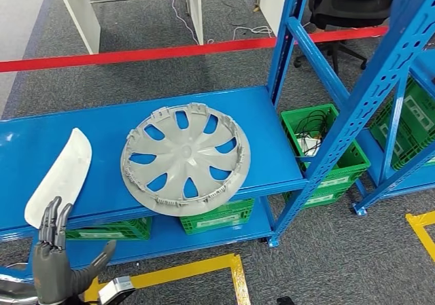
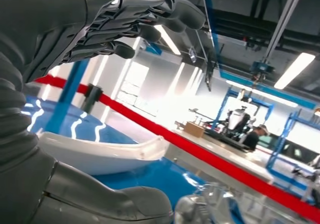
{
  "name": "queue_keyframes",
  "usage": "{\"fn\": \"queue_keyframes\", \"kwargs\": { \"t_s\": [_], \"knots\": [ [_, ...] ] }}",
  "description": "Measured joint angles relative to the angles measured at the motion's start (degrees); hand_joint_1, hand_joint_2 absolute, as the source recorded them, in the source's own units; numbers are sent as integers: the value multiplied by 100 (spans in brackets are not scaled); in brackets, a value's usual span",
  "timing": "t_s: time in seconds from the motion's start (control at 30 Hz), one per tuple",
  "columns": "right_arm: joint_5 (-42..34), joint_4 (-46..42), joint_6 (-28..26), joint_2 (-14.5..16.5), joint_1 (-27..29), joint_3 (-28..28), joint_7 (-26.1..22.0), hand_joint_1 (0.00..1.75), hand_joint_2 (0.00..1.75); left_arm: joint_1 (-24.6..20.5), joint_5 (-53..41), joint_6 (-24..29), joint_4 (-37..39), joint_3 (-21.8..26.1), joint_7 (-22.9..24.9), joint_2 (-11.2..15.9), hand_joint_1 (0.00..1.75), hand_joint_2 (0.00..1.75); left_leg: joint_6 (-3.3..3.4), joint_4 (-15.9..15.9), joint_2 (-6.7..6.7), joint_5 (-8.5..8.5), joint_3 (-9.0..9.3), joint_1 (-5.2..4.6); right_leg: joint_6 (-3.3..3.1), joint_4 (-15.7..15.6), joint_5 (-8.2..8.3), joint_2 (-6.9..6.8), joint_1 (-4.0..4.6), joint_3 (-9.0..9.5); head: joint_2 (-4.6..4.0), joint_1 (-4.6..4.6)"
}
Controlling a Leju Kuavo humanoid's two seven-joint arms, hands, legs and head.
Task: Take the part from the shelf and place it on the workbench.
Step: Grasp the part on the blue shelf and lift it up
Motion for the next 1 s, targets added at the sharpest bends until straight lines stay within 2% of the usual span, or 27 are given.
{"fn": "queue_keyframes", "kwargs": {
  "t_s": [0.1, 0.27, 0.8, 1.0],
  "knots": [
    [-1, 0, -3, 0, 5, -3, 13, 0, 0, -7, -354, 0, 26, 218, 311, -20, 0, 175, 0, 0, 0, 0, 0, 0, 0, 0, 0, 2, 0, -1, 0, 0],
    [-1, 0, 14, 0, 13, -36, 15, 0, 0, -58, -266, 0, 119, 420, 496, -19, 0, 175, 0, 0, 0, 0, 0, 0, 0, 0, 0, 1, 0, -1, 0, 0],
    [78, 0, 20, -1, 13, -41, 45, 0, 0, -400, 10, 0, 892, 565, 782, 40, 0, 175, 0, 0, 0, 0, 0, 0, 0, 0, 0, 2, -1, -1, 0, -1],
    [89, 0, 37, -6, 14, -41, 48, 0, 0, -499, -20, 0, 1164, 596, 1051, 137, 0, 175, 0, 0, 0, 0, 0, 0, -1, 0, -1, 2, 0, -2, 0, -1]
  ]
}}
